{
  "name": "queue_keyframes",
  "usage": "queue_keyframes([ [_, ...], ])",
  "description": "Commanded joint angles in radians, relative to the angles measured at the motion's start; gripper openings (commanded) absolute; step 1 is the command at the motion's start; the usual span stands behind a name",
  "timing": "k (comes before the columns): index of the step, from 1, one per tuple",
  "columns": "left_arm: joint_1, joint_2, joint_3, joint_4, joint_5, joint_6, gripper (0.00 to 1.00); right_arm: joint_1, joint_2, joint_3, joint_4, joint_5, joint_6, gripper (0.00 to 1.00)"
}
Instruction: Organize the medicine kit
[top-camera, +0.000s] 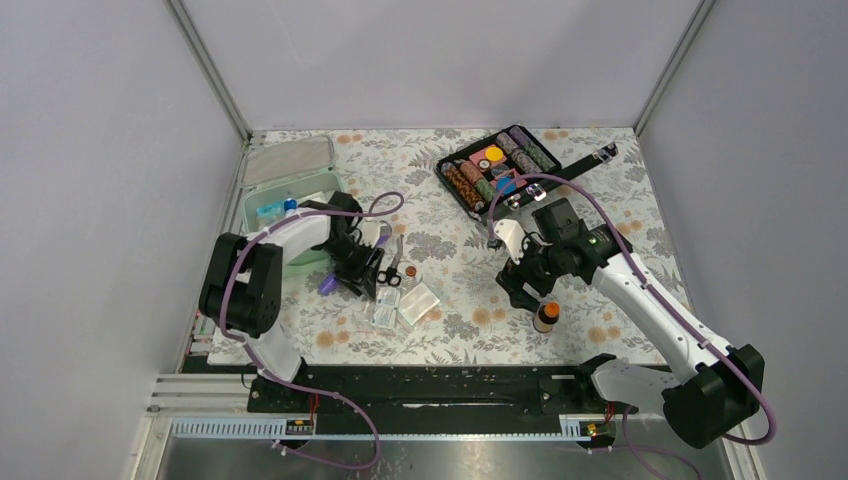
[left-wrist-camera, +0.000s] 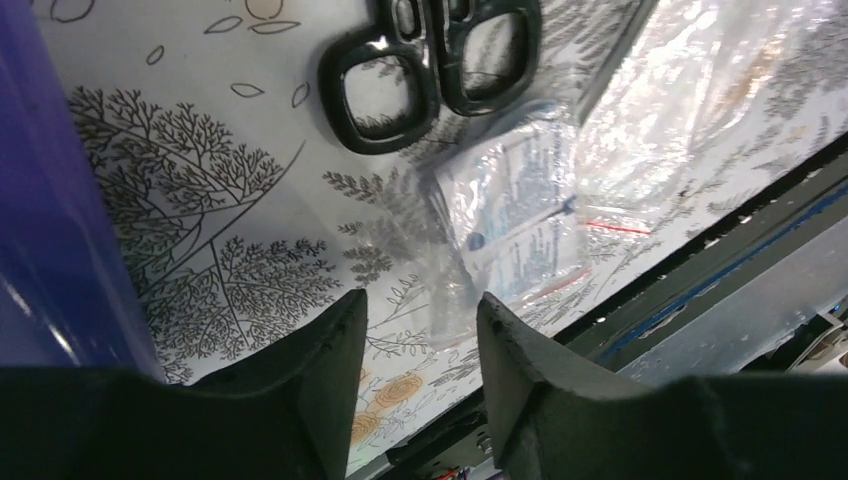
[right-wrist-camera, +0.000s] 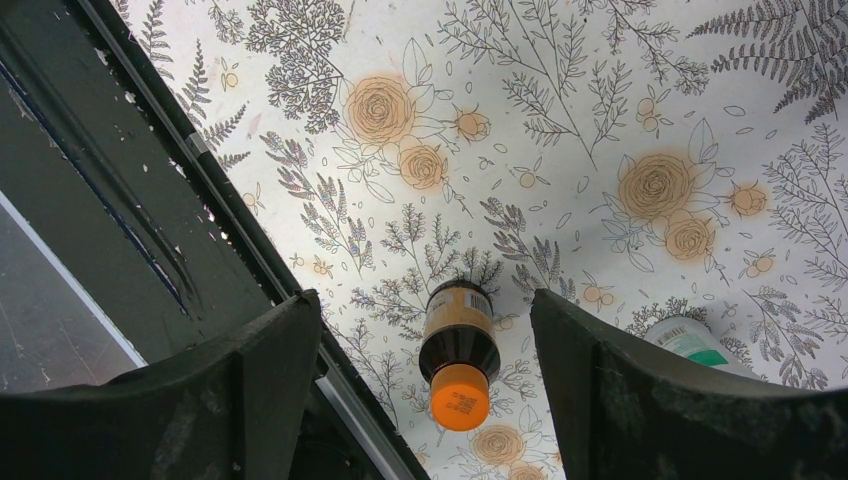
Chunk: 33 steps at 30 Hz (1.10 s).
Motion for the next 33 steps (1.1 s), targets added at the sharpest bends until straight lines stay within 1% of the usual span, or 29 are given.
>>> queue_keyframes([
  [1, -0.028, 0.066, 0.058, 0.004, -0.061, -0.030, 0.41, -0.006, -0.011, 0.027, 0.003, -0.012, 0.001, 0.83],
  [4, -0.033, 0.098, 0.066, 0.001, -0.067, -0.038, 0.32, -0.006, -0.016, 0.024, 0.004, -0.005, -0.005, 0.84],
  [6, -0.032, 0.101, 0.069, -0.003, -0.043, -0.033, 0.26, -0.006, -0.021, 0.020, 0.005, 0.000, -0.010, 0.84],
  [9, -0.032, 0.089, 0.071, -0.020, 0.078, 0.000, 0.13, -0.007, -0.024, 0.011, 0.006, 0.003, -0.011, 0.84],
  [11, -0.033, 0.085, 0.082, -0.056, 0.156, 0.040, 0.01, -0.006, -0.024, 0.008, 0.007, 0.000, -0.011, 0.84],
  [13, -0.033, 0.083, 0.099, -0.108, 0.206, 0.104, 0.00, -0.006, -0.021, 0.009, 0.006, -0.001, -0.010, 0.84],
  [14, -0.032, 0.080, 0.112, -0.141, 0.221, 0.155, 0.00, -0.007, -0.018, 0.010, 0.006, -0.003, -0.010, 0.84],
  [16, -0.025, 0.055, 0.135, -0.193, 0.230, 0.206, 0.00, -0.006, -0.013, 0.015, 0.006, -0.003, -0.011, 0.84],
  [20, -0.016, -0.067, 0.190, -0.250, 0.217, 0.281, 0.00, -0.006, -0.004, 0.023, 0.007, -0.001, -0.010, 0.84],
  [23, -0.003, -0.129, 0.289, -0.303, 0.213, 0.323, 0.00, -0.006, -0.002, 0.019, 0.005, -0.004, -0.011, 0.84],
  [26, 0.059, -0.139, 0.400, -0.306, 0.239, 0.291, 0.00, -0.007, 0.001, 0.016, 0.011, -0.010, -0.004, 0.84],
  [29, 0.148, -0.103, 0.498, -0.277, 0.274, 0.226, 0.00, -0.006, 0.011, 0.021, 0.014, -0.018, 0.000, 0.84],
  [31, 0.202, -0.078, 0.543, -0.225, 0.261, 0.145, 0.00, -0.006, 0.015, 0.028, 0.014, -0.018, -0.002, 0.83],
  [33, 0.250, -0.058, 0.557, -0.154, 0.211, 0.048, 0.00, -0.006, 0.017, 0.035, 0.014, -0.010, -0.007, 0.84],
])
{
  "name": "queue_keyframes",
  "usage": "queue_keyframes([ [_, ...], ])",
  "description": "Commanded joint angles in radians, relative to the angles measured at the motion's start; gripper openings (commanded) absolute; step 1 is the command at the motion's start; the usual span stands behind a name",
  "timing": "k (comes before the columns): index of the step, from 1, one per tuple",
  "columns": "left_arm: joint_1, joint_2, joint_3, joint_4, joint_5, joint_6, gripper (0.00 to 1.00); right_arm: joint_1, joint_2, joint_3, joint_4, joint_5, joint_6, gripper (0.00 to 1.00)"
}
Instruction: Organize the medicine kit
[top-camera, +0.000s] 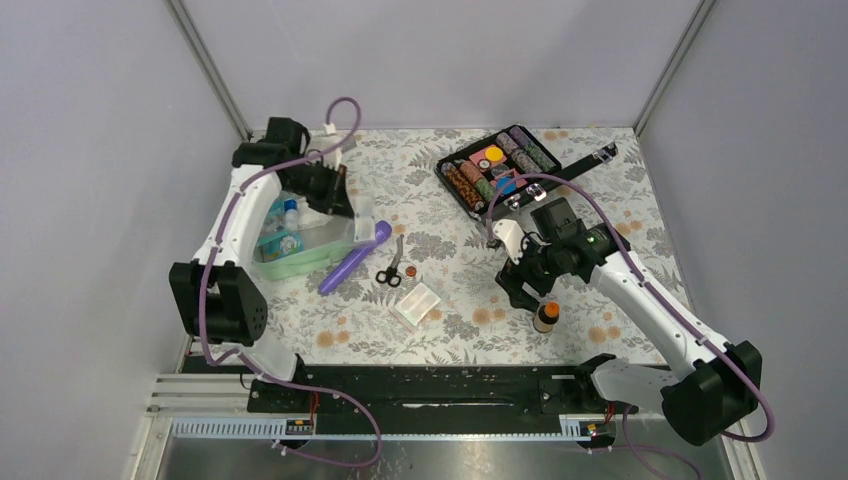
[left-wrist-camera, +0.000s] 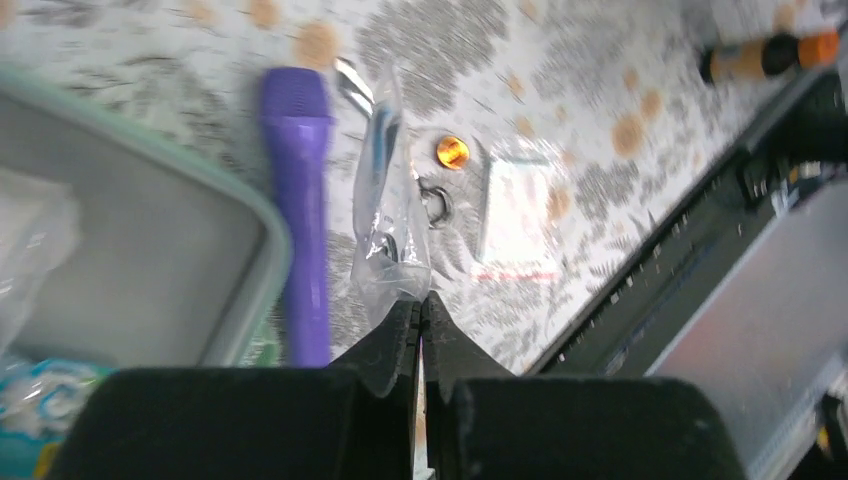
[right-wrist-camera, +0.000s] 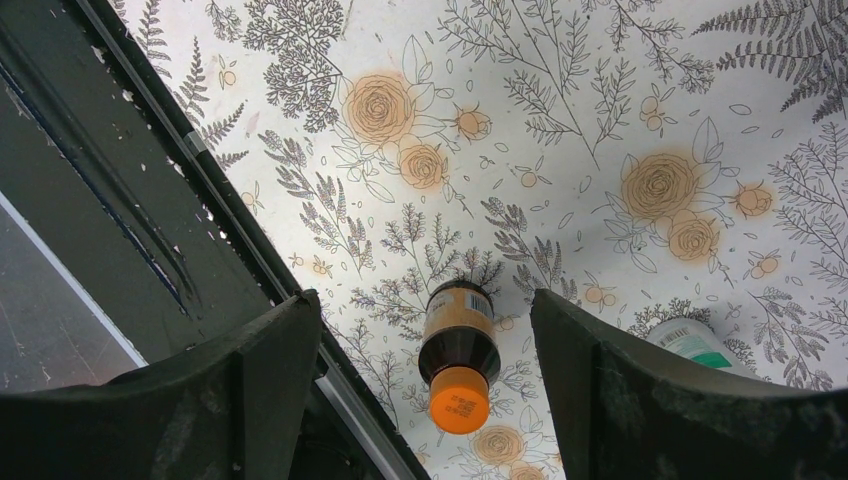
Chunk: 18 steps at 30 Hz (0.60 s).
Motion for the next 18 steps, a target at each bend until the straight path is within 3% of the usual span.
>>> queue_keyframes([
  [1, 0.102, 0.051, 0.050, 0.128, -0.039, -0.195, 0.00, -0.006, 0.007, 0.036, 0.012, -0.006, -0.010, 0.84],
  [5, 0.168, 0.065, 0.012, 0.235, -0.130, -0.296, 0.00, -0.006, -0.006, 0.025, 0.012, 0.007, -0.019, 0.84],
  [18, 0.227, 0.135, -0.111, 0.347, -0.562, -0.254, 0.00, -0.006, -0.037, -0.012, 0.014, 0.011, -0.016, 0.84],
])
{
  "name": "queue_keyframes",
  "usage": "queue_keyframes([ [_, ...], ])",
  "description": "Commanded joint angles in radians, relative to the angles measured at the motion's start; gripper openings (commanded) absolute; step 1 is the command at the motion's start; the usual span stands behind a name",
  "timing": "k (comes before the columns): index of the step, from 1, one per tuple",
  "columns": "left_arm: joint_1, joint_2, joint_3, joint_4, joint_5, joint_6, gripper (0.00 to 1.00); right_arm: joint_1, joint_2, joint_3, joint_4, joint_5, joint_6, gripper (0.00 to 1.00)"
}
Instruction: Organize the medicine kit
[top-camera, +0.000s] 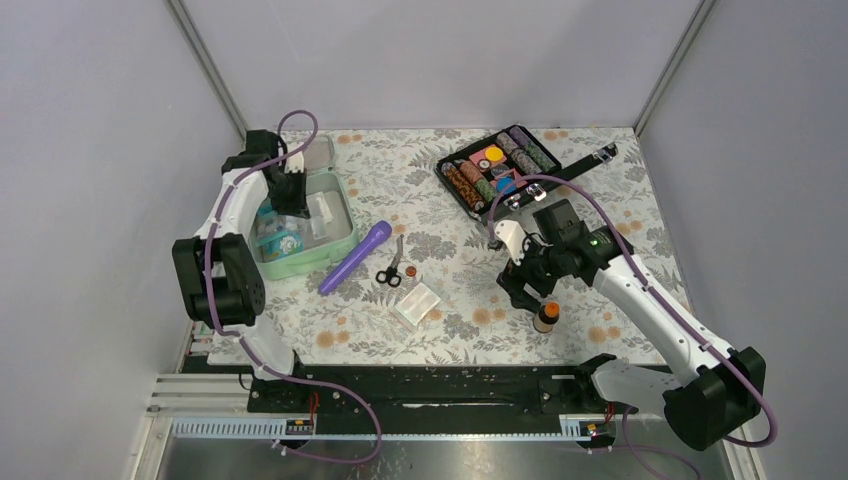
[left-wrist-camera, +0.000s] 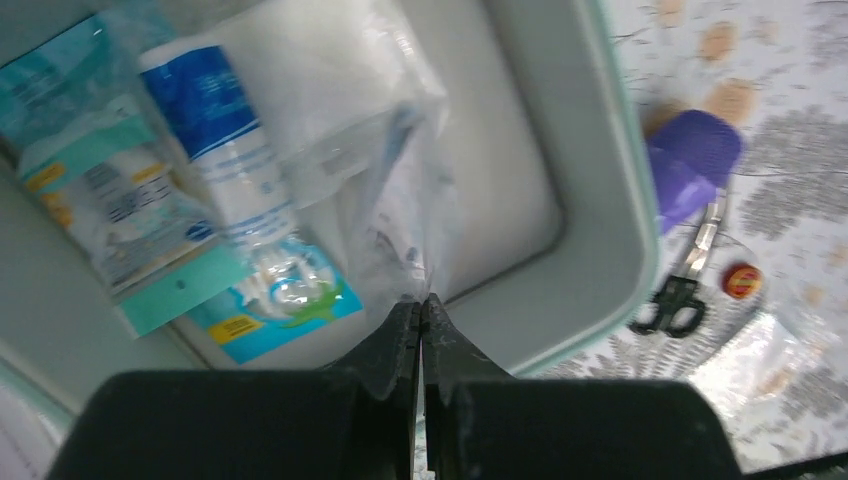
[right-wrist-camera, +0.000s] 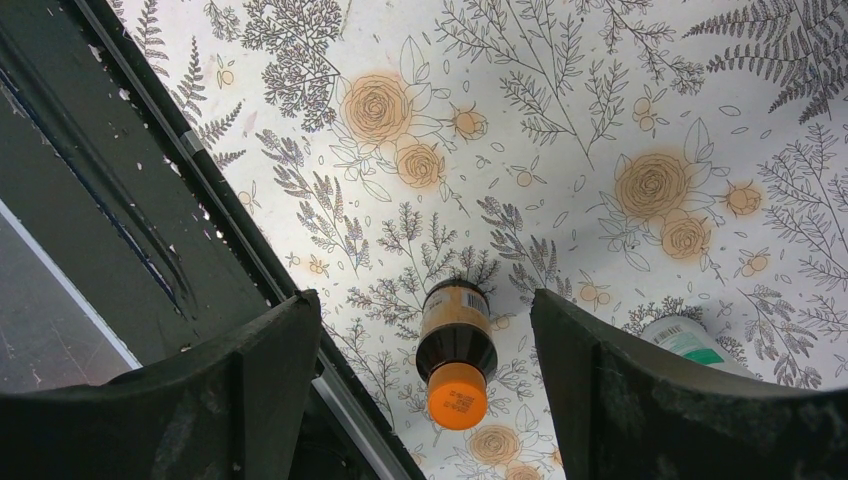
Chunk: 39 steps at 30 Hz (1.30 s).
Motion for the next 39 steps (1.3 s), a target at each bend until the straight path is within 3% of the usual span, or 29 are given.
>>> queue_keyframes([
  [1, 0.008, 0.023, -0.027, 0.060, -0.182, 0.024, 0.00, -0.005, -0.016, -0.003, 0.012, 0.005, -0.008, 0.84],
  [10, 0.006, 0.041, -0.100, 0.062, -0.231, 0.025, 0.00, -0.006, 0.006, 0.012, 0.012, -0.003, -0.008, 0.84],
  [22, 0.003, 0.072, -0.048, 0.011, -0.250, 0.018, 0.01, -0.005, 0.028, 0.033, 0.011, -0.007, -0.007, 0.84],
  [27, 0.003, 0.065, -0.051, 0.003, -0.324, 0.019, 0.10, -0.005, 0.022, 0.028, 0.011, 0.000, -0.006, 0.84],
  [28, 0.003, 0.058, -0.042, -0.001, -0.336, 0.021, 0.16, -0.006, 0.021, 0.027, 0.012, -0.001, -0.003, 0.84],
  [31, 0.003, 0.027, -0.003, -0.017, -0.364, 0.020, 0.50, -0.004, 0.025, 0.031, 0.010, -0.003, 0.000, 0.84],
  [35, -0.017, -0.064, 0.041, -0.023, -0.202, 0.016, 0.53, -0.005, 0.034, 0.039, 0.011, -0.006, 0.003, 0.84],
  [39, -0.074, -0.219, -0.046, 0.076, 0.062, -0.021, 0.54, -0.005, 0.050, 0.052, 0.011, -0.027, 0.019, 0.84],
])
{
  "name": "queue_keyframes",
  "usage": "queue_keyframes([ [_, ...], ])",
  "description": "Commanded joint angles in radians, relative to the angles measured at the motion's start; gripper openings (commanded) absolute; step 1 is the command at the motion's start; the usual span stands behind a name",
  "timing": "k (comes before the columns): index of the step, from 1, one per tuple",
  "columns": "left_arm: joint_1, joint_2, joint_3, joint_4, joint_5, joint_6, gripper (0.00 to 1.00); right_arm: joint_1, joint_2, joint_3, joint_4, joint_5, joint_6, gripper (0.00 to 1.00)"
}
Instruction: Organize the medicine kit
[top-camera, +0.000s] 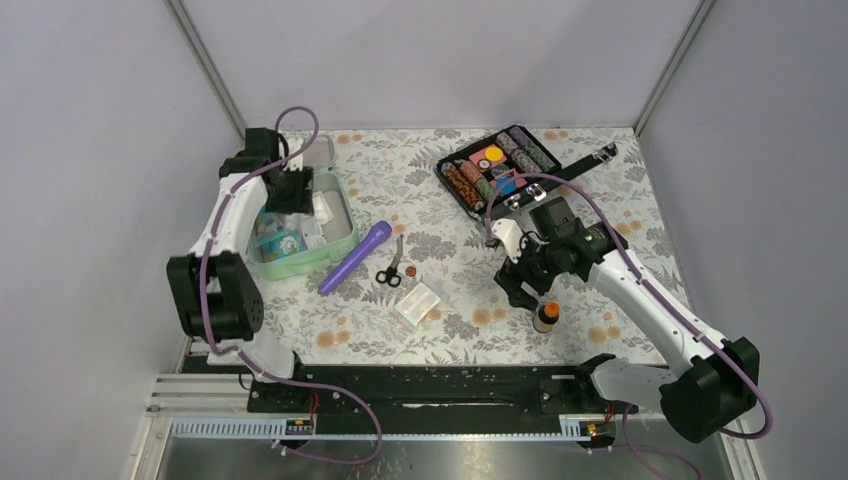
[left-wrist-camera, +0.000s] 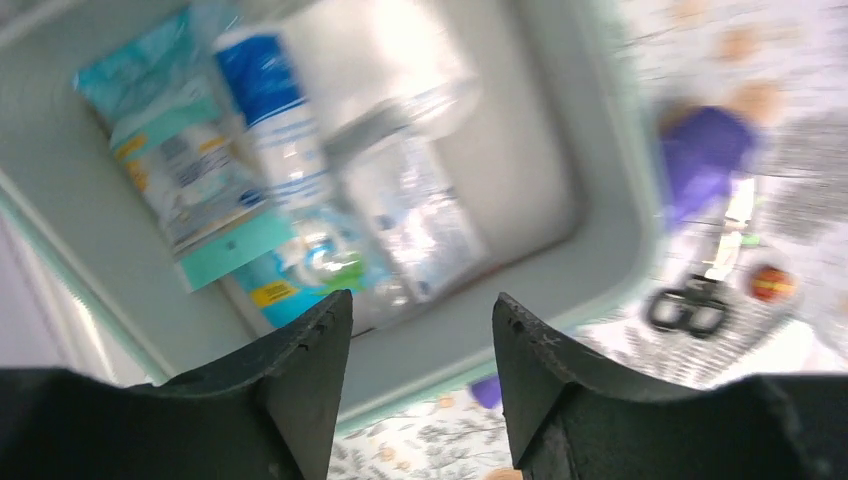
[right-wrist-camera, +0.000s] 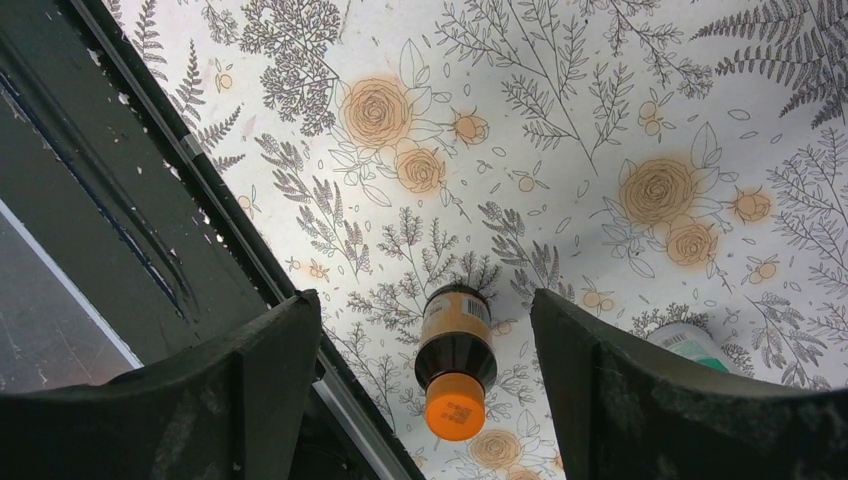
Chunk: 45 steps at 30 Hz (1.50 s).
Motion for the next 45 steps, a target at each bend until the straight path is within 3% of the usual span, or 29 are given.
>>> queue_keyframes([
  [1, -0.076, -0.228, -0.069, 0.124, 0.320, -0.039, 0.54, -0.005, 0.023, 0.053, 0.004, -0.031, 0.022, 0.84],
  [4, -0.208, -0.337, -0.230, 0.251, 0.428, -0.040, 0.57, -0.005, 0.039, 0.073, 0.005, -0.045, 0.030, 0.83],
  [7, -0.401, -0.378, -0.341, 0.321, 0.380, 0.012, 0.62, -0.005, 0.044, 0.084, 0.004, -0.045, 0.030, 0.83],
  [14, -0.673, -0.243, -0.413, 0.390, 0.243, 0.004, 0.61, -0.005, 0.012, 0.080, -0.039, -0.031, 0.044, 0.83],
  [20, -0.842, -0.061, -0.346, 0.367, 0.072, 0.002, 0.61, -0.005, -0.074, 0.054, -0.103, 0.006, 0.032, 0.83],
  [26, -0.889, 0.059, -0.335, 0.359, -0.012, -0.033, 0.60, -0.006, -0.148, -0.017, -0.103, 0.000, 0.067, 0.83],
  [30, -0.908, 0.131, -0.308, 0.360, -0.027, -0.037, 0.55, -0.006, -0.149, -0.018, -0.107, 0.000, 0.067, 0.83],
  [36, -0.892, 0.145, -0.276, 0.333, 0.002, -0.018, 0.25, -0.007, -0.134, 0.001, -0.097, 0.021, 0.034, 0.83],
  [45, -0.752, -0.034, -0.275, 0.379, 0.153, 0.017, 0.00, -0.007, -0.088, 0.017, -0.071, 0.020, 0.027, 0.83],
])
